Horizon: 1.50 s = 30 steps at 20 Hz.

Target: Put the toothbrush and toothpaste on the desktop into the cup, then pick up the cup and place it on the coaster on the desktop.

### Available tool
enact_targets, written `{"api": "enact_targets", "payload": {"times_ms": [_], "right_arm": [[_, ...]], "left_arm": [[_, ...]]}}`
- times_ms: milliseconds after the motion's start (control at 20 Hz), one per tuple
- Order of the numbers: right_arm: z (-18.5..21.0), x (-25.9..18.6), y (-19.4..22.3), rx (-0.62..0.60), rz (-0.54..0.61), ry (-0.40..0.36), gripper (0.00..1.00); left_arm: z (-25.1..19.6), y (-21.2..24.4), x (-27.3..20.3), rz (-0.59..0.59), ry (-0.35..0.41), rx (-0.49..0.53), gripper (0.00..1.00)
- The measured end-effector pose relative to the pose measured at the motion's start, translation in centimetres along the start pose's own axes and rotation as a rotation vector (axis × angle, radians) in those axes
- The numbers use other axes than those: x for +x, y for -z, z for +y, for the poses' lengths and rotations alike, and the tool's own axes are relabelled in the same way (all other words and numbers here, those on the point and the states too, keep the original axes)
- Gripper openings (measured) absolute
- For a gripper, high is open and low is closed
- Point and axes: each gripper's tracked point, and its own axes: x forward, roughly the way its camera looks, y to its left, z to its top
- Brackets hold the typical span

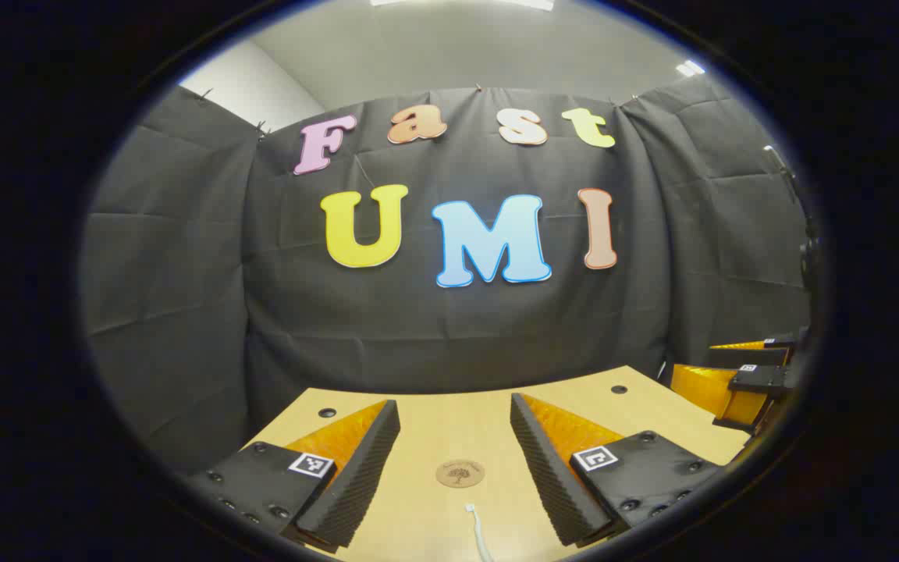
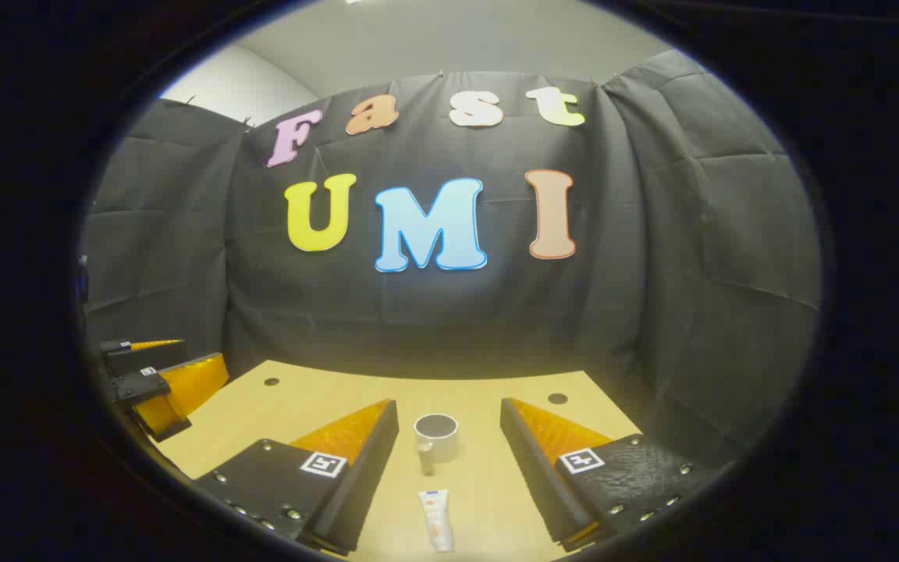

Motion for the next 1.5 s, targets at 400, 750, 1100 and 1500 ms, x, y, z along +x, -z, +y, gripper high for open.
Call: {"api": "enact_targets", "payload": {"times_ms": [400, 750, 1100, 1500], "right_arm": [[-0.4, -0.1, 0.7, 0.007, 0.013, 0.006, 0.83], [-0.6, 0.0, 1.2, 0.011, 0.023, 0.012, 0.83], [-0.9, 0.8, 2.9, 0.015, 0.074, 0.013, 0.84], [-0.2, 2.7, 9.1, -0.008, 0.264, -0.044, 0.83]], "left_arm": [[-0.1, 0.4, 0.1, 0.009, 0.012, -0.003, 0.95], [-0.2, 0.9, -0.2, 0.035, 0.023, -0.002, 0.96], [-0.5, 4.1, -0.2, 0.118, 0.036, -0.007, 0.96], [-1.4, 10.3, 1.0, 0.284, 0.069, 0.008, 0.92]]}}
